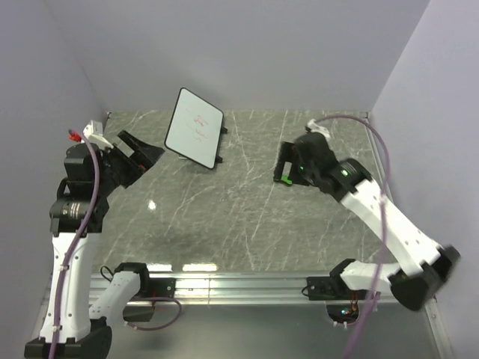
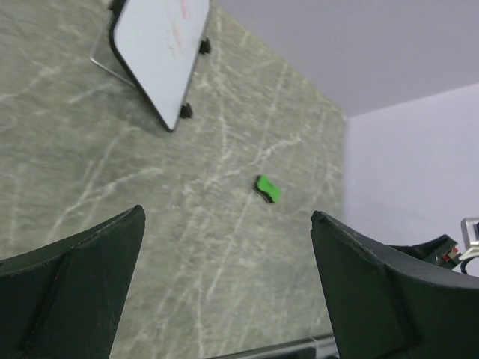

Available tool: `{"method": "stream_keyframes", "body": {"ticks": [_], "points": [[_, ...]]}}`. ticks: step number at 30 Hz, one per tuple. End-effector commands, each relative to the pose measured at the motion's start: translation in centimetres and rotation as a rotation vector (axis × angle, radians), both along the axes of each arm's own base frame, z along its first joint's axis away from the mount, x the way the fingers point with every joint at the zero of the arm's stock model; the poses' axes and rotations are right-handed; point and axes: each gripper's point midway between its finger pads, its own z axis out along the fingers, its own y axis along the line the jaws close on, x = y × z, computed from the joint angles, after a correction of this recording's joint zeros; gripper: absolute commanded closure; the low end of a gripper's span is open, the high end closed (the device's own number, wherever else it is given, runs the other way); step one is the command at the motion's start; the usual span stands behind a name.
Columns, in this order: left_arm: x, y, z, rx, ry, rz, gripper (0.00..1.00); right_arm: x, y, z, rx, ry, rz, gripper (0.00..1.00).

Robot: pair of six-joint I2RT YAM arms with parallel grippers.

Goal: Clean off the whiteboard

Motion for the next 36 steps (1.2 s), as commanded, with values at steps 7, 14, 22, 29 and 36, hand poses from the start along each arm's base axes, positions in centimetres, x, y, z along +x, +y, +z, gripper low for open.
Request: {"method": "stream_keyframes", "body": {"ticks": [7, 14, 22, 29, 36], "points": [[-0.5, 1.1, -2.5, 0.091, 0.065, 0.020, 0.01, 5.0, -0.9, -6.9, -0.288, 0.219, 0.156, 0.00], [0.4, 1.8, -4.2, 0.157, 0.123, 0.027, 0.02, 11.6, -0.6, -13.1, -0.415, 0.280, 0.218, 0.01], [2.5, 2.4, -5.5, 0.182, 0.168, 0.060, 0.06, 15.0, -0.6, -18.1, -0.479, 0.352, 0.160, 0.02], [4.0, 2.5, -6.6, 0.196, 0.215, 0.057, 0.06, 16.5, -3.0, -20.5, -0.491, 0.427, 0.078, 0.02], [5.2, 2.7, -6.6, 0.213, 0.229, 0.062, 0.07, 17.4, -4.7, -20.9, -0.458, 0.451, 0.032, 0.10]]}}
